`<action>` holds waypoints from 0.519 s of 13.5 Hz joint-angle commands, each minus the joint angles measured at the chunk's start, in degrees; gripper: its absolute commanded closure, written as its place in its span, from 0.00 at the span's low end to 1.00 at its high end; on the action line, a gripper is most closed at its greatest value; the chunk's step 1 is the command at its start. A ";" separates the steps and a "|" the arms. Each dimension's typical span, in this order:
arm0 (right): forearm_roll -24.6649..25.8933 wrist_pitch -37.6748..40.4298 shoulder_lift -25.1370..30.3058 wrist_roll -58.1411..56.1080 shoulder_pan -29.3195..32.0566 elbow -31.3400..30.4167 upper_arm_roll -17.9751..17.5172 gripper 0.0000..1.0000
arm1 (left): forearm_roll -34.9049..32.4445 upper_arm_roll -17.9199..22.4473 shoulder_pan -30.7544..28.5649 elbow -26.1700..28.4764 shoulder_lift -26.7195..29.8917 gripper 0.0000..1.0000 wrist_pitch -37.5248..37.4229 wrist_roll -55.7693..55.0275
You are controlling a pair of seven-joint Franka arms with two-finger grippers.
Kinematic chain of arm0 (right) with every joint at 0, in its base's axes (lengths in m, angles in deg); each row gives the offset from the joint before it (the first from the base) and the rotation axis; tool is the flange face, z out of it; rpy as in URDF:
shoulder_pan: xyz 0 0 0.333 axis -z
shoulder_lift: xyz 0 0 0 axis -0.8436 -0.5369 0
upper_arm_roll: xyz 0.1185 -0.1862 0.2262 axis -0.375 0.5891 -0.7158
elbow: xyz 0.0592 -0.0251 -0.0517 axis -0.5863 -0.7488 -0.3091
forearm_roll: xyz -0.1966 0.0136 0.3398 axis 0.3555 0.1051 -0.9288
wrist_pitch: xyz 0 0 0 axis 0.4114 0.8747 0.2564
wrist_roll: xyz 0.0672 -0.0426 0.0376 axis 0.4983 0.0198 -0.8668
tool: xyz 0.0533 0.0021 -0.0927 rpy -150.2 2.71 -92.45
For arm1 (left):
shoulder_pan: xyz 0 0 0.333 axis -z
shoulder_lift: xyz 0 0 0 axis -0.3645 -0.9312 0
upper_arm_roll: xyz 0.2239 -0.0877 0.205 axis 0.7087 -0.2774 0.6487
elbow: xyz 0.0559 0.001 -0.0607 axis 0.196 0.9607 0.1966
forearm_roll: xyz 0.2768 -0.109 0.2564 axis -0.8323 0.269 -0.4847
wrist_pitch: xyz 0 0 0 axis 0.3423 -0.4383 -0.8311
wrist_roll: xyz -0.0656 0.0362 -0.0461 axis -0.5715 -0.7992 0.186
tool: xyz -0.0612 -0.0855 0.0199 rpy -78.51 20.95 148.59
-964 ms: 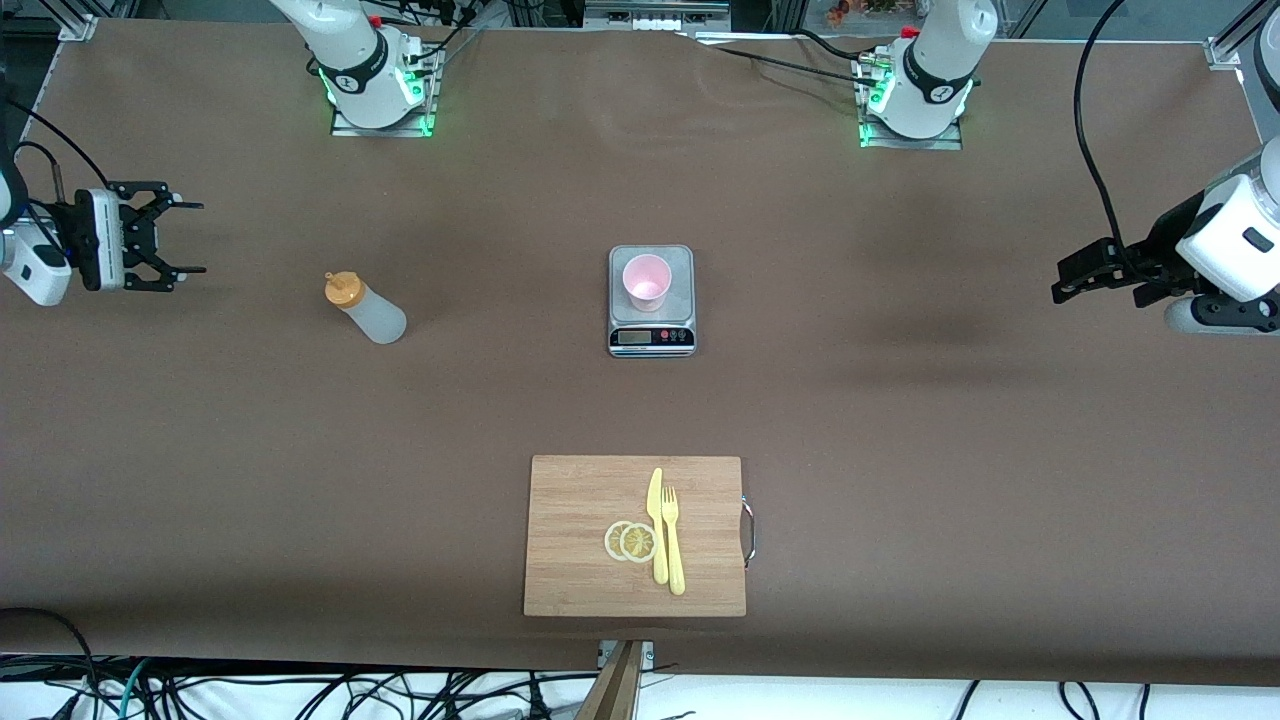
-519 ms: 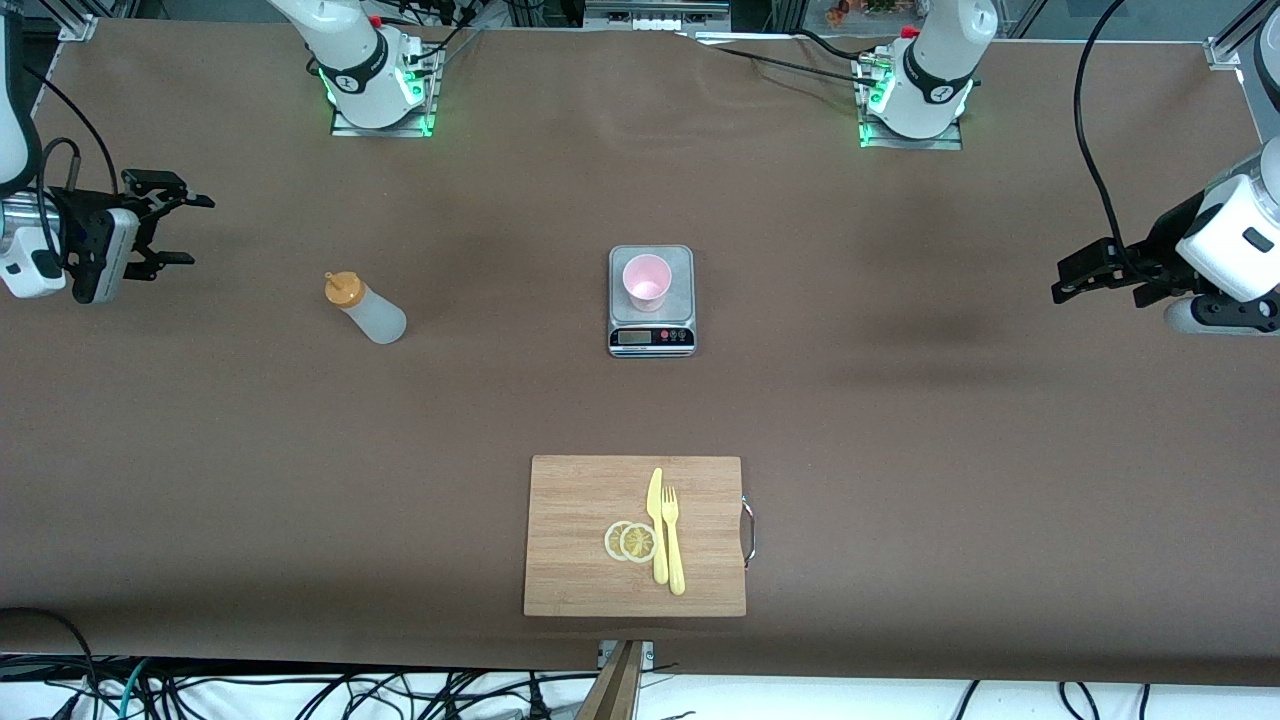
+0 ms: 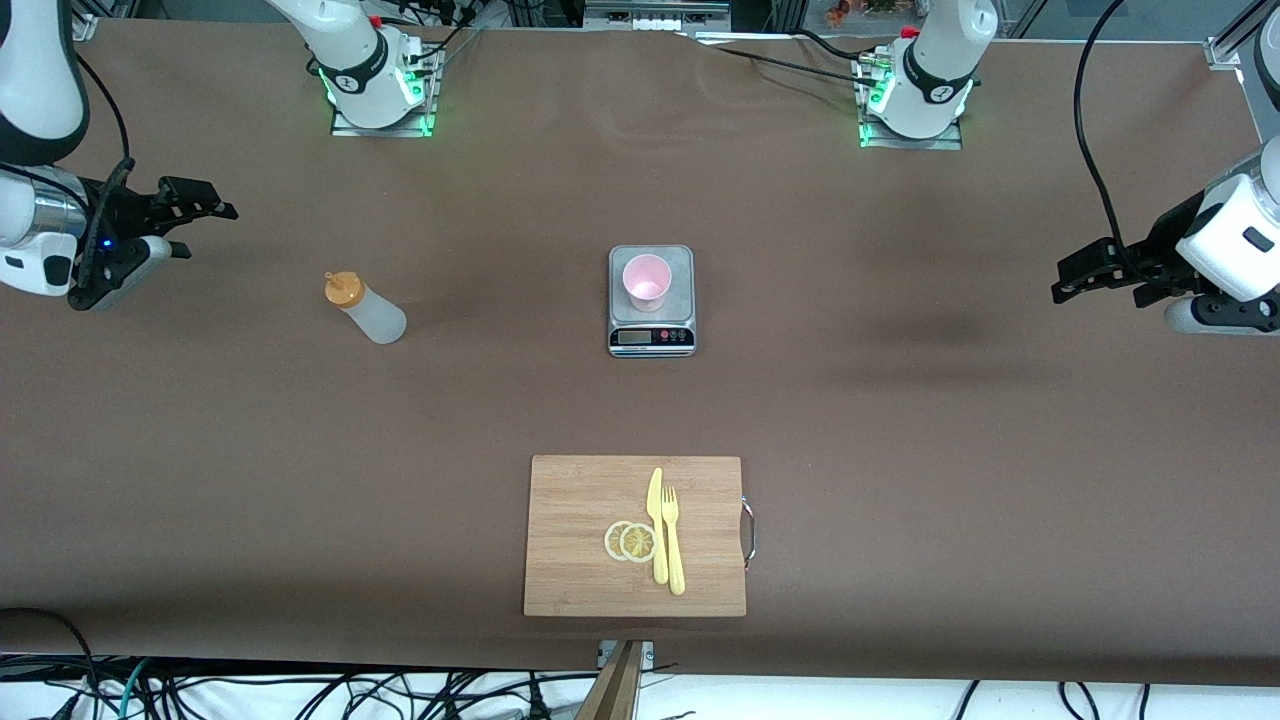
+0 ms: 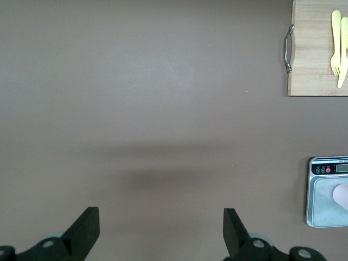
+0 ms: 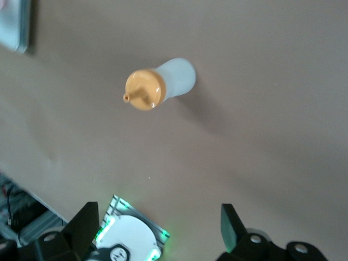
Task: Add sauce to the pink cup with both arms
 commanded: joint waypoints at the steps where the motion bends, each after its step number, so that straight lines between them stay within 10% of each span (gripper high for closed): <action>1: 4.82 1.01 0.70 18.54 0.07 3.61 -5.26 0.01 | -1.20 -0.24 0.01 -2.31 -1.04 0.00 -0.95 1.16; 3: 9.38 0.40 0.01 33.05 0.07 7.03 -10.61 0.01 | -1.20 -0.24 0.01 -2.31 -1.04 0.00 -0.95 1.16; 7: 10.46 0.14 -2.37 42.16 -1.24 16.34 -9.08 0.01 | -1.20 -0.24 0.18 -2.31 -1.04 0.00 -0.95 1.16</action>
